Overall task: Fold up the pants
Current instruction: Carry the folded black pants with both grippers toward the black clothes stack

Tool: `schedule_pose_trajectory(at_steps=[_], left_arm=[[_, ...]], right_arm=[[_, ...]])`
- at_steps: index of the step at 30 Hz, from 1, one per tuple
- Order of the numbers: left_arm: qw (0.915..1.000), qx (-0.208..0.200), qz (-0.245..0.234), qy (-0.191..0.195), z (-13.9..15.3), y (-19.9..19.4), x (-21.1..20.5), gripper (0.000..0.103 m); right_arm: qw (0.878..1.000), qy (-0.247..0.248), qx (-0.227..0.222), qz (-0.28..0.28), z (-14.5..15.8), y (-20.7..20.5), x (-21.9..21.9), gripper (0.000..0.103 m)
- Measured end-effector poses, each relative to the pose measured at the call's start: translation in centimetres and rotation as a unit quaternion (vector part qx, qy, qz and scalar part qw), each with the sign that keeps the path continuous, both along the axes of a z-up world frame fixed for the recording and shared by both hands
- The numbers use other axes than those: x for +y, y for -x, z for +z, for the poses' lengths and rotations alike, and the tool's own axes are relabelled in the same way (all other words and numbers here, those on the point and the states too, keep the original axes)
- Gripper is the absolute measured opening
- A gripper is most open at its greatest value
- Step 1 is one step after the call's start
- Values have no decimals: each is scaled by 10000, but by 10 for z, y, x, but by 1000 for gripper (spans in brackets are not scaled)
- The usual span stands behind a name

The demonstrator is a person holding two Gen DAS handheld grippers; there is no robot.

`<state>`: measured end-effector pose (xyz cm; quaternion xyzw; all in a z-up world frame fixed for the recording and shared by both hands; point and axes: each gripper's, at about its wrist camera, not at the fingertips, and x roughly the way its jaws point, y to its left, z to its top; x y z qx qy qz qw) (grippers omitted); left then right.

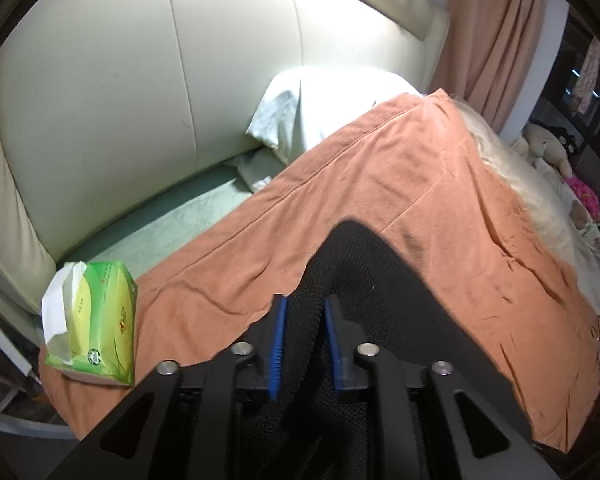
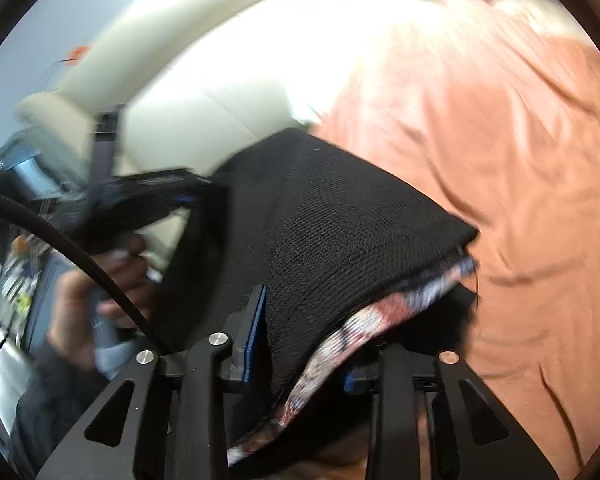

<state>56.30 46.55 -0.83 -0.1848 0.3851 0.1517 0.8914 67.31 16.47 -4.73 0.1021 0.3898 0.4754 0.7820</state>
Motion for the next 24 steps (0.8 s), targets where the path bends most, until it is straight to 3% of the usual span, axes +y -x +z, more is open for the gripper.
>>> schedule_pose_trajectory(at_steps=[2,4,5,9,11,15,18,21,24], left_arm=[[9999,-93,38,37,0,6,1,39],[9999,-112,16,30,1,14,1,41],[10000,-92,15,3,1,19,2,41],[9998,-141,64,89,2,47,7,41],[9997,-196,92,142,2,61,7,41],[9993,-237,206,190,-1,87,5,41],[9990,-285,226,253,-3,109,-1,41],[9992,-229,231,233,-6,125,-7,41],[9992,-251,219,241,-11,142,-13,41]], right_arm=[[9990,-86,432,51,-17,-10,-7,36],[9987,-150,465,-112,-24,-9,-22,70],[9986,-155,406,-287,-26,-6,-32,75],[9977,-351,398,-431,-29,2,-58,74],[9978,-388,276,-461,-24,8,-72,63],[9976,-455,-74,-523,-4,13,-90,60],[9975,-480,-324,-401,10,22,-90,59],[9970,-376,-652,-195,27,34,-74,47],[9956,-190,-913,-41,27,34,-54,45]])
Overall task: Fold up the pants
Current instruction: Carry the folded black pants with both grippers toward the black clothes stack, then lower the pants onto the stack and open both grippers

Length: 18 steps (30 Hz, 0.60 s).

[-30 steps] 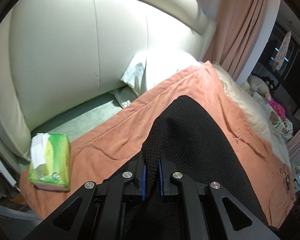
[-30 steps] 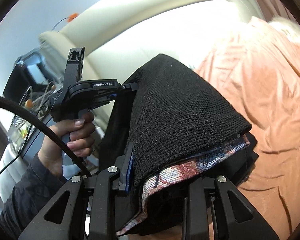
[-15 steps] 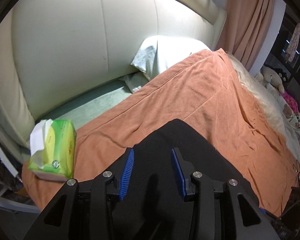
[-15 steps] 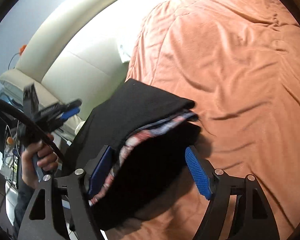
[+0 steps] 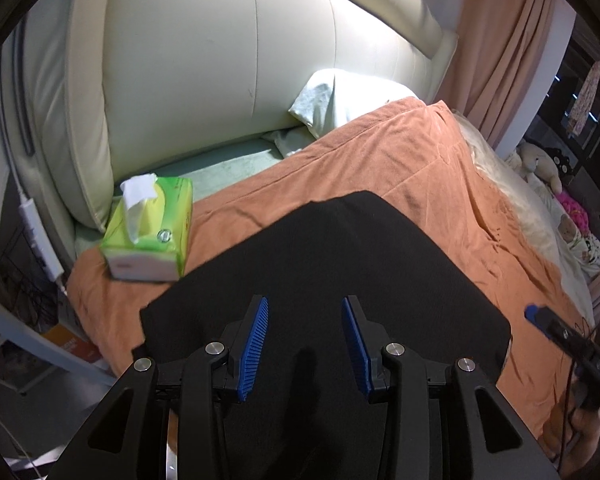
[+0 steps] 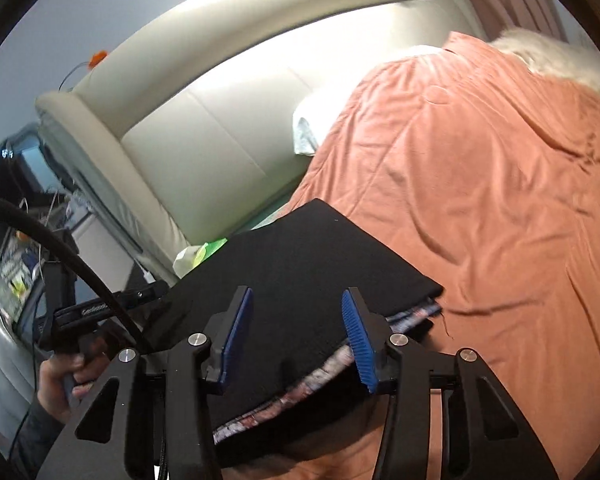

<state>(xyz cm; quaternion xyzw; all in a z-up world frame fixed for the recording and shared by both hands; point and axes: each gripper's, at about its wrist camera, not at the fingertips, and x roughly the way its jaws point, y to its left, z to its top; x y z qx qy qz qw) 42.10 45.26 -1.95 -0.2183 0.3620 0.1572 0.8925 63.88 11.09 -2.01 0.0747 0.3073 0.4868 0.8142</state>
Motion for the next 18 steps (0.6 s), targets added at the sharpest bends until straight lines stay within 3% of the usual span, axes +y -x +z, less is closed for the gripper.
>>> schedule_pose_trajectory(at_steps=[7,11,18], left_arm=[[9999,-15,112,120,-22,35,-12,41],[9998,48,-112,166,-37,34,-24,43],[9996,262,-31,42,-50,29,-31,43]], right_arm=[[9989,354,-277,165,-15,-3,33,45],[9974,600,-340,195,-31,-10,44,45],[9944,1024,-271,60,-50,-10,41,41]])
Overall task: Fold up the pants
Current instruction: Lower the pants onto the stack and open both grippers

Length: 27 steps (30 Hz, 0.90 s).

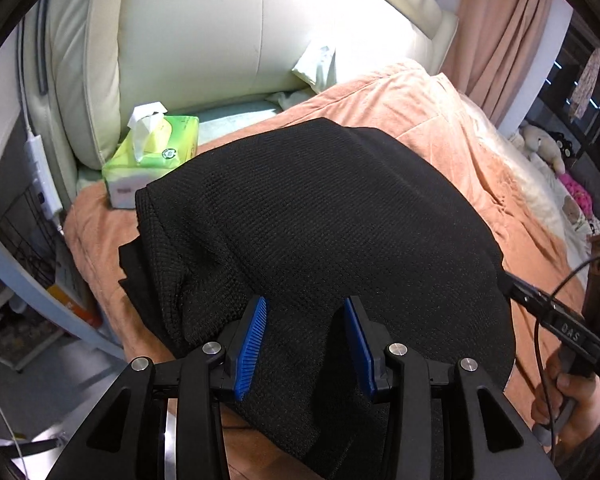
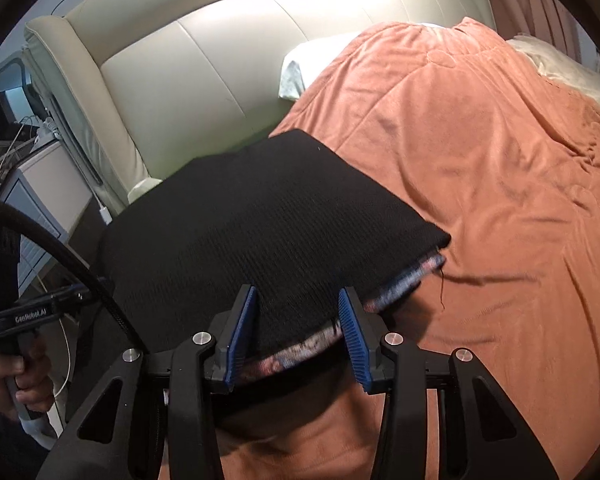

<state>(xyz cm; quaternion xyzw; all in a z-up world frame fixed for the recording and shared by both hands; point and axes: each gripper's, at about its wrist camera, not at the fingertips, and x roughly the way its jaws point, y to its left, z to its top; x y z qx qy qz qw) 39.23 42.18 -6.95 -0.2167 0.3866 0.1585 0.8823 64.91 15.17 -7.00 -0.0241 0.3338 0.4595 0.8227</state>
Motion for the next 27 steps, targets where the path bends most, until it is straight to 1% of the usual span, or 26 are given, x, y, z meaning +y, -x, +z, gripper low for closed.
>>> schedule_pose_trajectory(at_steps=[3,4,7,11,13,14,16,17,18,19,20,21,23,25,27], left_arm=[[9999,102,18,-66,5,9,-8,43],[9999,95,10,-77,8,12,-11,43],[9998,-1,3,-186,22,22,-22,43],[9997,-93,-54,-215,41,31,-38,46],[9995,-121,-105,-264,50,34,-48,49],[9993,-149,-142,-322,55,36,-54,51],[9983,-247,-182,-490,68,45,-67,62],[9979,-302,-184,-547,74,49,-73,64],[9973,-372,-201,-592,80,54,-79,67],[9969,-428,-216,-622,85,58,-84,71],[9966,-463,-214,-647,90,61,-88,73],[9962,-501,-212,-673,95,65,-93,77],[9952,-595,-226,-750,104,73,-103,85],[9933,-712,-247,-875,113,83,-114,97],[9914,-824,-299,-971,120,91,-124,103]], right_arm=[[9998,200,-62,-14,5,9,-6,40],[9996,263,-91,-30,8,12,-9,37],[9998,183,-22,-29,22,20,-20,35],[9999,97,-93,-89,48,35,-38,35],[9999,23,-107,-120,63,44,-49,36],[9998,16,-119,-136,68,49,-54,38],[9996,24,-175,-199,77,58,-64,53],[9994,2,-230,-240,84,65,-71,56],[9993,-20,-268,-264,88,70,-76,62],[9991,-50,-307,-293,94,76,-82,71],[9989,-72,-333,-318,100,83,-88,76],[9988,-85,-350,-333,102,88,-94,84],[9985,-113,-400,-367,113,100,-105,89],[9980,-138,-429,-446,121,111,-116,103],[9968,-226,-575,-499,129,126,-129,103]])
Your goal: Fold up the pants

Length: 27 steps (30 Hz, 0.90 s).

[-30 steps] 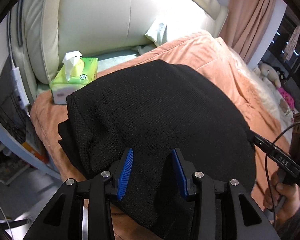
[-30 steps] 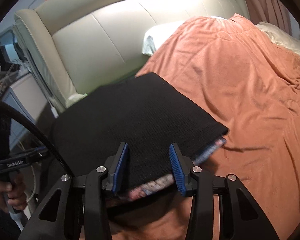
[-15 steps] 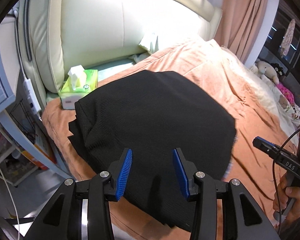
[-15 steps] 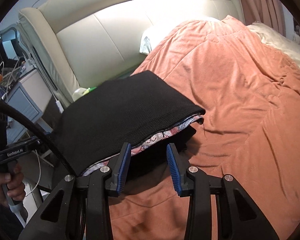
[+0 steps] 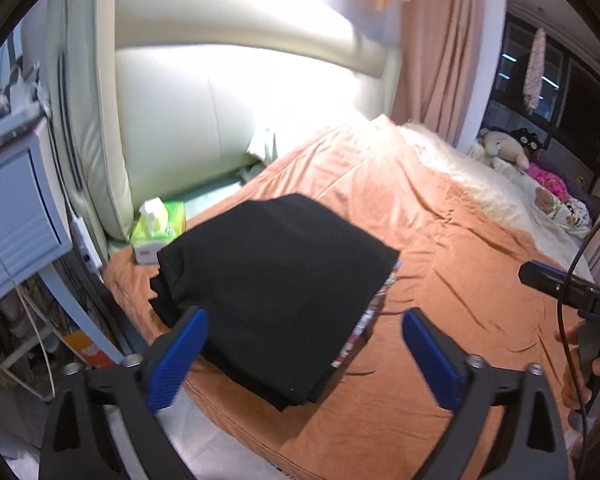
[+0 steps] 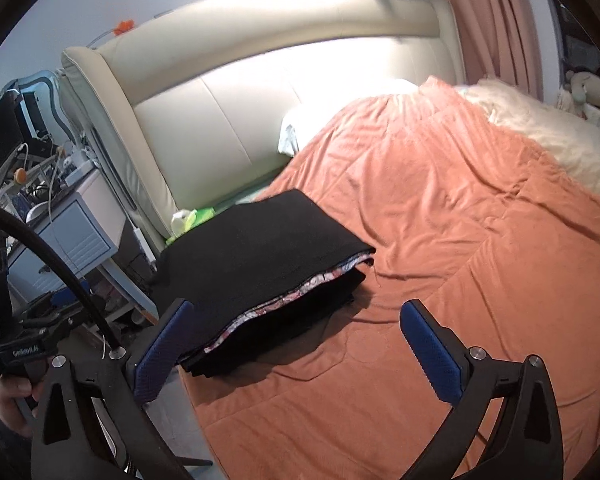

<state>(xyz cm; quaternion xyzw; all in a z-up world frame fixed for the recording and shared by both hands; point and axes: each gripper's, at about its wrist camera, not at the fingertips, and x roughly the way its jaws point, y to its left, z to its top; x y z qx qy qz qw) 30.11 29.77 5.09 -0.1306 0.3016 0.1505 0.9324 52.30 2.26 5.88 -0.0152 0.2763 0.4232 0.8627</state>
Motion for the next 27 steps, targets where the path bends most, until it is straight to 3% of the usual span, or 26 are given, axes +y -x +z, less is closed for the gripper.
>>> schedule_pose_trajectory(at_steps=[15,27], left_arm=[[9987,-337,-360,-108,37,58,-60,103],[9957,-599,-705,-74,54,122,-83,103]], right_arm=[[9992,-21,-303,-257,34,92,-84,103],[9969,129,-453,-634,48,181,-140,103]])
